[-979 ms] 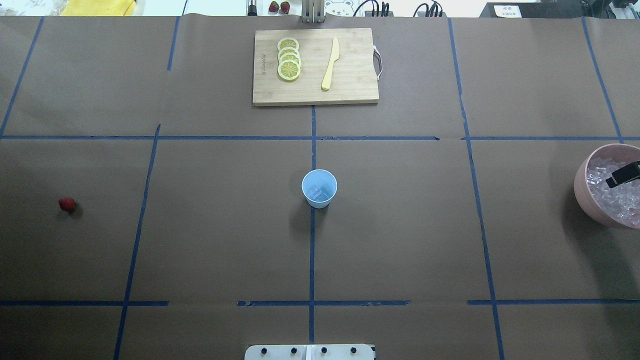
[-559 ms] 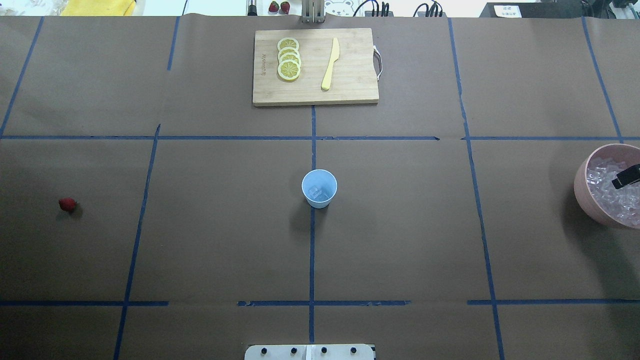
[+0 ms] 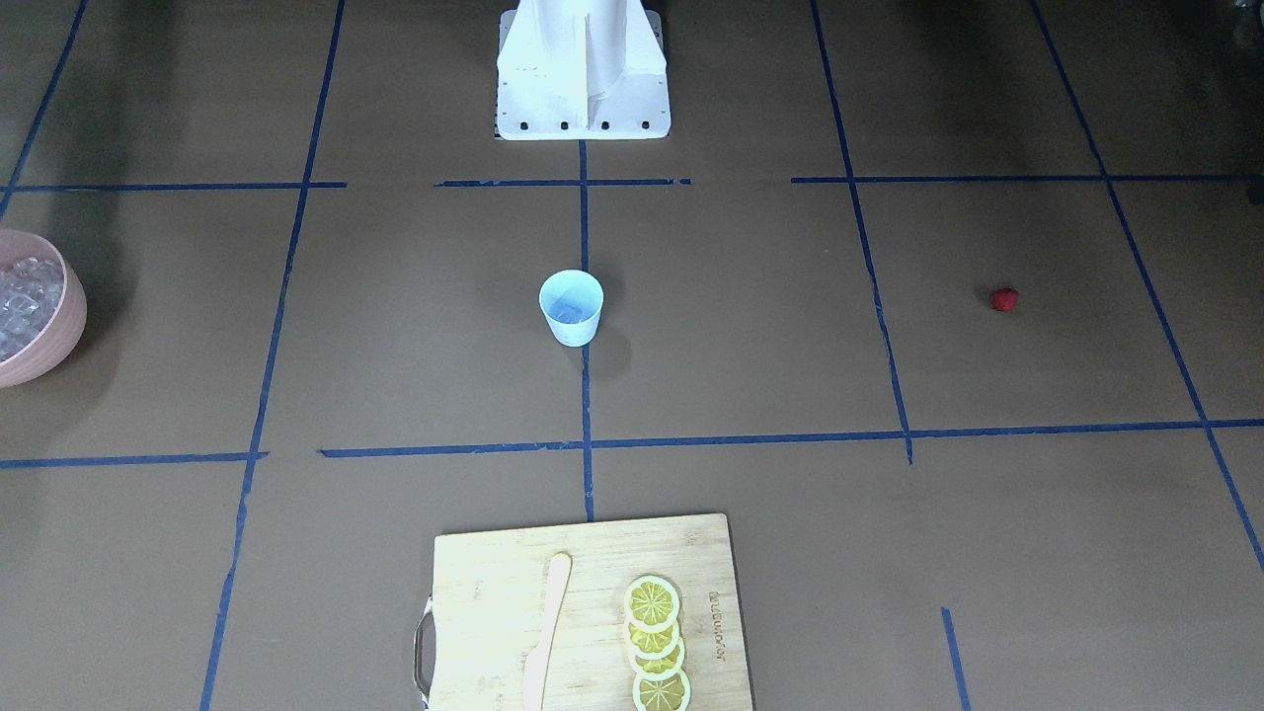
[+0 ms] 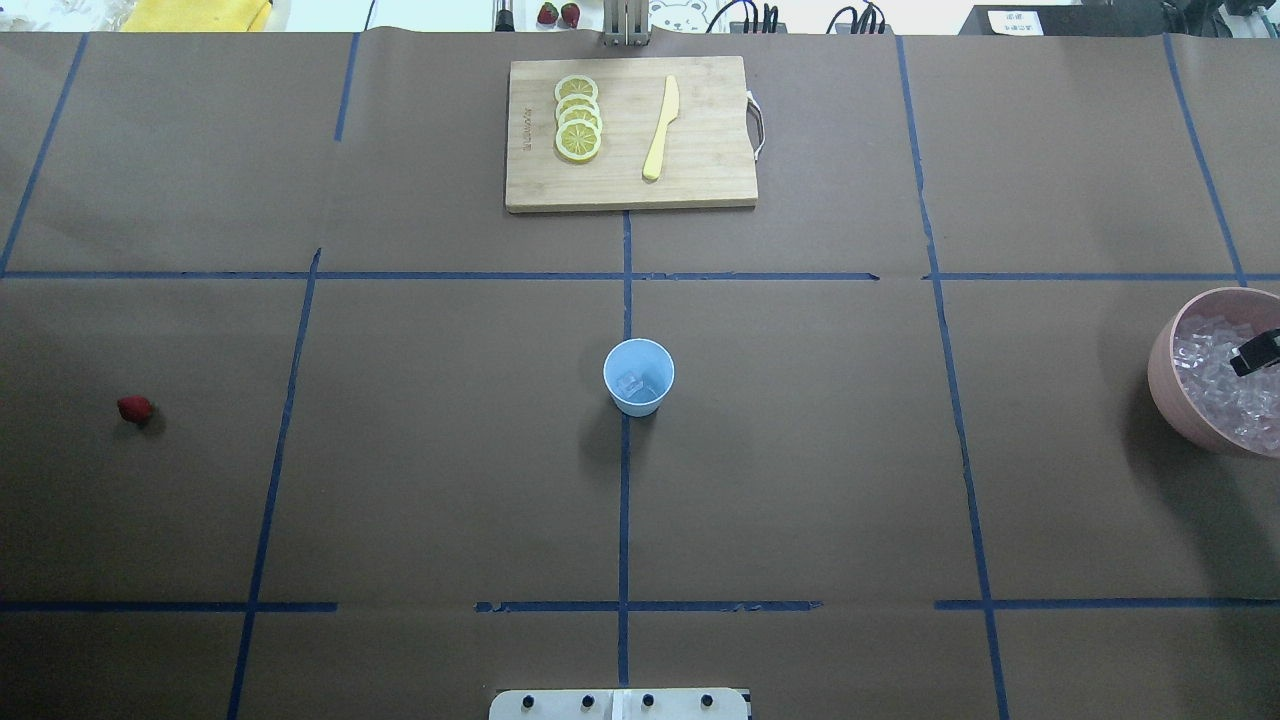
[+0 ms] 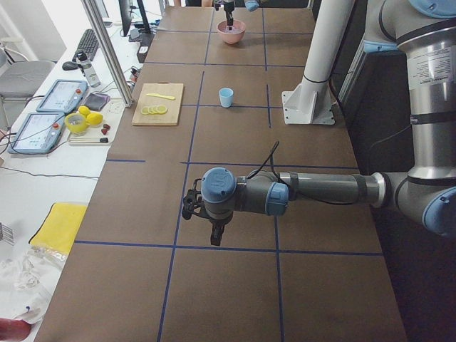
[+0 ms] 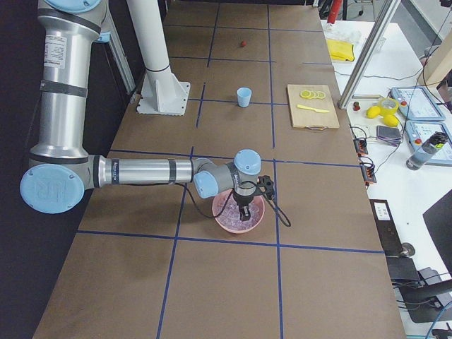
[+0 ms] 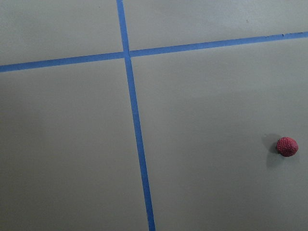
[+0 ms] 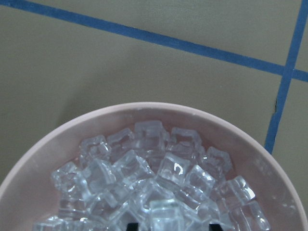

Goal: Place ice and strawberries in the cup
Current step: 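Lower the right gripper into the bowl and grasp a third ice cube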

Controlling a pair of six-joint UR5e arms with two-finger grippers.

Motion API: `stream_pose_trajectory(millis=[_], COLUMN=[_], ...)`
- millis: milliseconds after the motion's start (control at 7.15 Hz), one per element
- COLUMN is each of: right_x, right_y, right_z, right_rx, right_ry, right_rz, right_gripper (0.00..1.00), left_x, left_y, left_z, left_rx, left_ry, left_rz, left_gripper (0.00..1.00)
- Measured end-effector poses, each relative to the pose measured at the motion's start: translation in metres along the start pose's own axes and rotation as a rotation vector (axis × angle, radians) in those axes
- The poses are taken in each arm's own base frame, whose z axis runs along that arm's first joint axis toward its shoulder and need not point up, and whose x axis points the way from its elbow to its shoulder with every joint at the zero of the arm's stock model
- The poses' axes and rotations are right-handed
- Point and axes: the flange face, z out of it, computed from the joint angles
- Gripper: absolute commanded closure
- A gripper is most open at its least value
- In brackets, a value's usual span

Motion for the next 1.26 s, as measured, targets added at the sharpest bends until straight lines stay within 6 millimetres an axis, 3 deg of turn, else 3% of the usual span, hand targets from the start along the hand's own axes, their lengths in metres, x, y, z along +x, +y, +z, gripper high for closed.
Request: stream_pose_trajectory(millis=[140,420,559,839,1119,1259], right_x=[-0.001,-0.004,-0.009,-0.032,-0.093,-0.141], right_y=[-0.001,-0.003,-0.005,-0.003,-0.007,-0.013], right_z=[0.0,-0.006,-0.02,-0.082,-0.135,-0.146], right_rx=[0.001,0.012,0.04,0.152,0.233,0.236], right_ry=[0.0,-0.003,-0.009,-0.026,-0.1,-0.159], right_rz=[-0.002,-0.01,-0.018,-0.009,0.139,0.223], right_gripper=[1.0,1.0,1.0,1.0,1.0,1.0], left_x=[0.0,0.0,0.0,0.001,0.002,0.004], left_y=[0.0,0.0,0.0,0.0,-0.001,-0.002], left_z=[0.0,0.0,0.0,-0.001,-0.002,-0.003], left_rx=[0.0,0.0,0.001,0.005,0.008,0.012], left_ry=[0.0,0.0,0.0,0.0,0.0,-0.001], left_rz=[0.001,0.005,0.008,0.013,0.017,0.019], left_gripper=[0.0,0.0,0.0,0.0,0.0,0.0])
